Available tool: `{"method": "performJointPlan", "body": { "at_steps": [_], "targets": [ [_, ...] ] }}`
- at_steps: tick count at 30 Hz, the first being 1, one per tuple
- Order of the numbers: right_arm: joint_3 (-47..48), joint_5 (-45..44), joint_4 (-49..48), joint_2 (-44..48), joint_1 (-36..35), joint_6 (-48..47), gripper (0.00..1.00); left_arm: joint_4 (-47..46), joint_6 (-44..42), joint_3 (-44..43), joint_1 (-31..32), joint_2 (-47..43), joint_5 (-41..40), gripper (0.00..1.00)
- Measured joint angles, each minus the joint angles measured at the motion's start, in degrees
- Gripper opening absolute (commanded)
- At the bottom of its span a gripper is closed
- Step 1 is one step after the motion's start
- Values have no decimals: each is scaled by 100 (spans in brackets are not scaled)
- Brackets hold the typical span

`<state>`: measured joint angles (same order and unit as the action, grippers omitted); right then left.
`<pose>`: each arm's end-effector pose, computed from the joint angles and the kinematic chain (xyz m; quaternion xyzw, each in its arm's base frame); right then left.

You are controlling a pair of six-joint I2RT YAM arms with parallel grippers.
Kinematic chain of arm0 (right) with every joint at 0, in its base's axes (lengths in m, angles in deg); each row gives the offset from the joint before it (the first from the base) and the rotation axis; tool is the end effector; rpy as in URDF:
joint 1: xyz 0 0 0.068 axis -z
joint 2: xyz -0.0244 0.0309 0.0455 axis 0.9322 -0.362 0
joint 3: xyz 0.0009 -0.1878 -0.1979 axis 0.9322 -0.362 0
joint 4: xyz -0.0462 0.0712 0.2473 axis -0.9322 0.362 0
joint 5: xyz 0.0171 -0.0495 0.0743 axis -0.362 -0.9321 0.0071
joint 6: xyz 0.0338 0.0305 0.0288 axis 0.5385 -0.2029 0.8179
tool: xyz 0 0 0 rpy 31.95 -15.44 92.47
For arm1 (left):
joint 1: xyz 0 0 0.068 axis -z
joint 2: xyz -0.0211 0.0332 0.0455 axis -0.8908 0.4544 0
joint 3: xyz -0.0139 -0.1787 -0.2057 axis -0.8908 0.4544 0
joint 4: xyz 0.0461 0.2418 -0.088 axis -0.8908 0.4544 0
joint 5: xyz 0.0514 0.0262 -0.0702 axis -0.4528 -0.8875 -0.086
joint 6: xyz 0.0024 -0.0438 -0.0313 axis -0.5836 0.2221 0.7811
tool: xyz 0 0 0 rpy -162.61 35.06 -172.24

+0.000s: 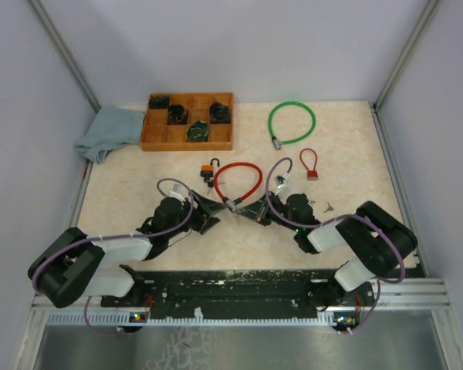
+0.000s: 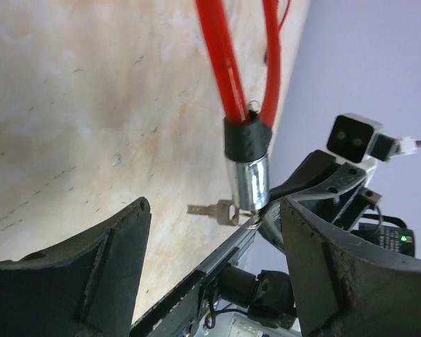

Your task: Unlock with the key

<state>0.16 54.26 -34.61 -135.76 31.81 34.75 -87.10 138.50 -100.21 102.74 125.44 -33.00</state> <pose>0.1928 0.1598 0.1445 0.0694 0.7671 0.5611 0.3030 0.1710 -0.1466 0.1442 -0.2589 0.7931 -0.4942 0.2443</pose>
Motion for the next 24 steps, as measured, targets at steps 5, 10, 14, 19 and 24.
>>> {"method": "performJointPlan", "body": {
  "at_steps": [5,10,14,19,24],
  "targets": [
    [-83,114,-249,-66,0,157,0,-619,-7,-24,-142,181,103,80],
    [-195,208,-422,-151,0,284,0,-1012,7,-256,-205,763,297,74],
    [-195,278,-551,-214,0,354,0,-1464,76,-400,-251,1309,494,62],
    [-195,343,-584,-236,0,385,0,-1923,201,-568,-291,1923,796,38],
    [-190,352,-501,-243,0,299,0,-2251,269,-682,-308,2177,973,14]
  ]
}}
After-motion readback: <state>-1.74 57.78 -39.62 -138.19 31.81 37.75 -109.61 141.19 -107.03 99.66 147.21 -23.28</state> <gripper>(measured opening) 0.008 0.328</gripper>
